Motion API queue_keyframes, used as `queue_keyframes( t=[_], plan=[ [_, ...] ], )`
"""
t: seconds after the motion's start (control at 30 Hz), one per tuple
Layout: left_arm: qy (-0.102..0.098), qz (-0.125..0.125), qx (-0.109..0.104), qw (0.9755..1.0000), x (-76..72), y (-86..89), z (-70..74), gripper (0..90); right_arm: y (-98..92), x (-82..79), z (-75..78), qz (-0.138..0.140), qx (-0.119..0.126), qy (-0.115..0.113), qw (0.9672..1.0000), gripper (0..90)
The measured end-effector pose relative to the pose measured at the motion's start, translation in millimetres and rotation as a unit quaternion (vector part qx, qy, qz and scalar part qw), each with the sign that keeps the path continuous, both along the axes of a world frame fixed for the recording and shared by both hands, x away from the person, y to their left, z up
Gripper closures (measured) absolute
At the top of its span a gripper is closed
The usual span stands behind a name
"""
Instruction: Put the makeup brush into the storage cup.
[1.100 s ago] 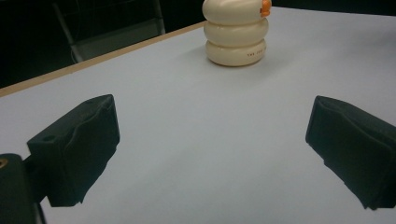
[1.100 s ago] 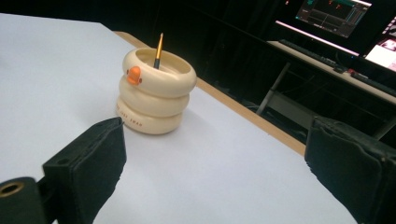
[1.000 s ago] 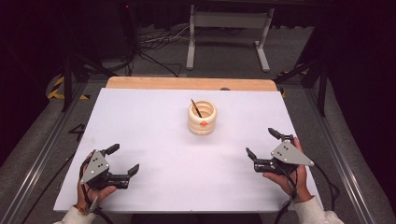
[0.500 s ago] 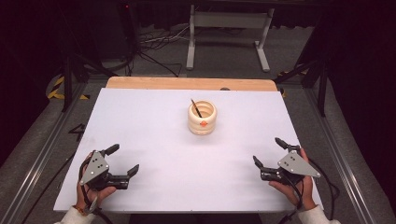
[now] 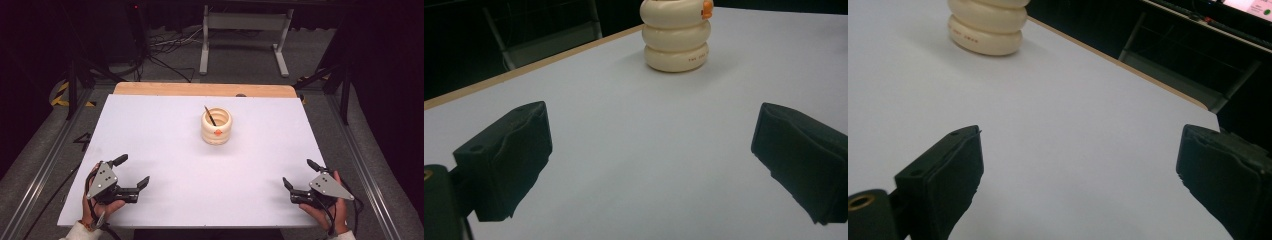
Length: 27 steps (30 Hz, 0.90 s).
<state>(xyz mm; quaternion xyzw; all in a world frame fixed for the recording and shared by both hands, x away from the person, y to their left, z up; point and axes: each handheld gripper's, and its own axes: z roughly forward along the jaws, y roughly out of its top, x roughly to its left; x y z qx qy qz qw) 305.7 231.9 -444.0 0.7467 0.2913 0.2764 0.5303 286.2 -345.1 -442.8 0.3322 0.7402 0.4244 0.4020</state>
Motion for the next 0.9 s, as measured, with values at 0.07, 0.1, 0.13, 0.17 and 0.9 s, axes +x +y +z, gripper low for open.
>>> queue_keyframes(
  t=[0.07,0.1,0.13,0.17,0.9],
  plan=[
    [0.0,-0.002,0.001,1.0,0.3,0.1,0.6,3.7,-2.0,0.6,-0.8,-0.002,0.005,0.003,1.0,5.6],
    [0.0,-0.003,0.002,1.0,0.5,-0.2,0.5,3.7,-3.6,1.0,-1.6,-0.003,0.009,0.007,0.9999,5.6],
    [-0.001,-0.005,0.002,1.0,0.5,-0.3,0.5,3.7,-3.9,0.8,-1.7,-0.003,0.01,0.008,0.9999,5.6],
    [-0.003,-0.006,0.002,1.0,0.1,-0.3,0.5,3.7,-3.8,0.4,-1.7,-0.002,0.011,0.009,0.9999,5.5],
    [-0.002,-0.008,0.007,0.9999,2.6,-5.1,0.7,3.7,-2.8,-2.1,1.9,0.006,0.048,0.006,0.9988,5.9]
  ],
)
